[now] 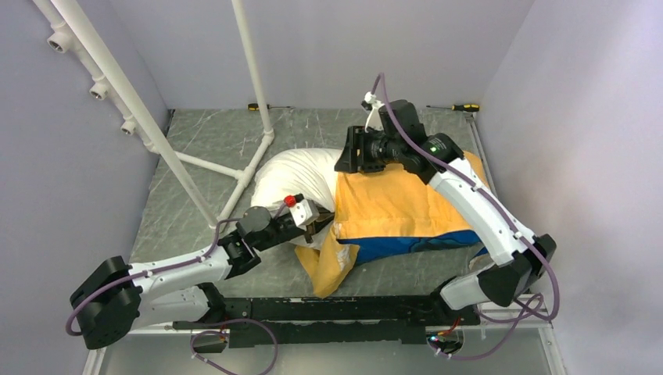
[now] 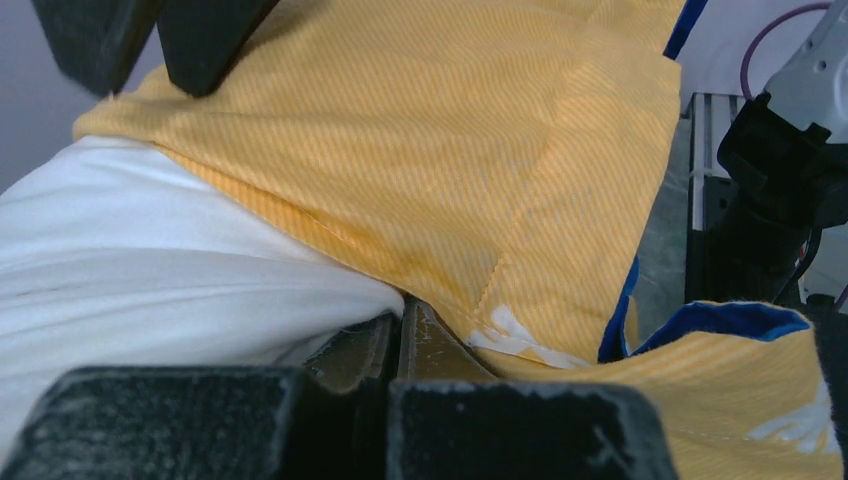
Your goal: Put the pillow into the pillowcase
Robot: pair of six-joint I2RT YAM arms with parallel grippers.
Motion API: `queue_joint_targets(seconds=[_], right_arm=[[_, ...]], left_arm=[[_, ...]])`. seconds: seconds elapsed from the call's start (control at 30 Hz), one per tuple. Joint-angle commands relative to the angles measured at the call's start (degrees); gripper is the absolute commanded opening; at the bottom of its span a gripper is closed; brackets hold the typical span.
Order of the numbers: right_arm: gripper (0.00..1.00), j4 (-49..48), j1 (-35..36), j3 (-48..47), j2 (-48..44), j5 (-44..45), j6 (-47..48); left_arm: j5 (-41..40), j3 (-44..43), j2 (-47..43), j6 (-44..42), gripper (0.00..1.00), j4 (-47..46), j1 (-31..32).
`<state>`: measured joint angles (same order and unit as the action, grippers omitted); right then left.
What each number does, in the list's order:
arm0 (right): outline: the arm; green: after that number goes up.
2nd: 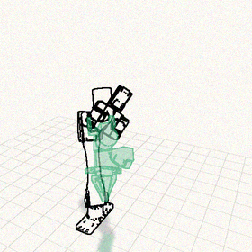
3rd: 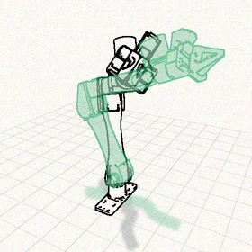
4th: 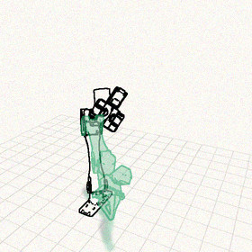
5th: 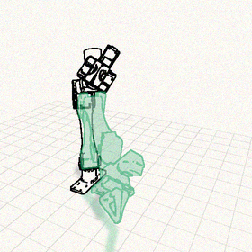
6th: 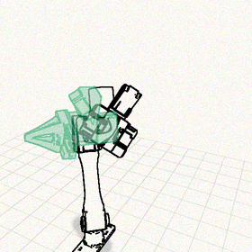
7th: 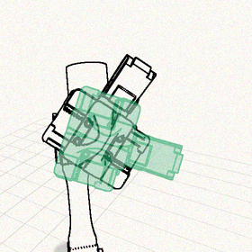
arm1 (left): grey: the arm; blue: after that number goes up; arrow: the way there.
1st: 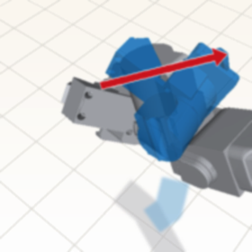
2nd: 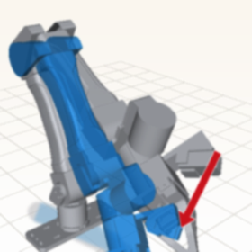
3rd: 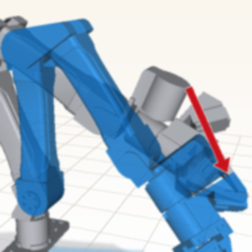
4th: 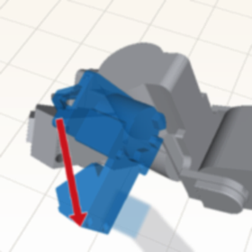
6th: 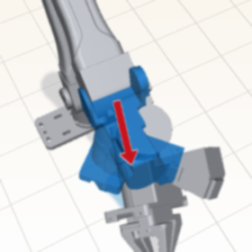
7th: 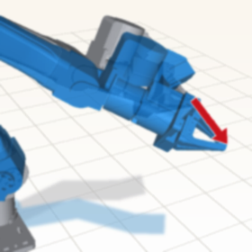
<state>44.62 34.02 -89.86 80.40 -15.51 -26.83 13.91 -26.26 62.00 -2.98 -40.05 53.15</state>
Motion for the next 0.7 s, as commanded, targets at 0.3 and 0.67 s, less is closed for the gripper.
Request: queue_joint_targets(seconds=[0.3,0.67], right_arm=[[0.26,7.48,2.74,-1.31,5.12,9.69,0.25],[0.00,2.44,2.94,-25.39,15.60,-0.30,5.68]], left_arm=[[-0.22,-2.68,4.73,-7.96,0.00,13.85,3.85],[-3.45,-5.39,5.33,-7.65,0.00,10.73,7.56]])
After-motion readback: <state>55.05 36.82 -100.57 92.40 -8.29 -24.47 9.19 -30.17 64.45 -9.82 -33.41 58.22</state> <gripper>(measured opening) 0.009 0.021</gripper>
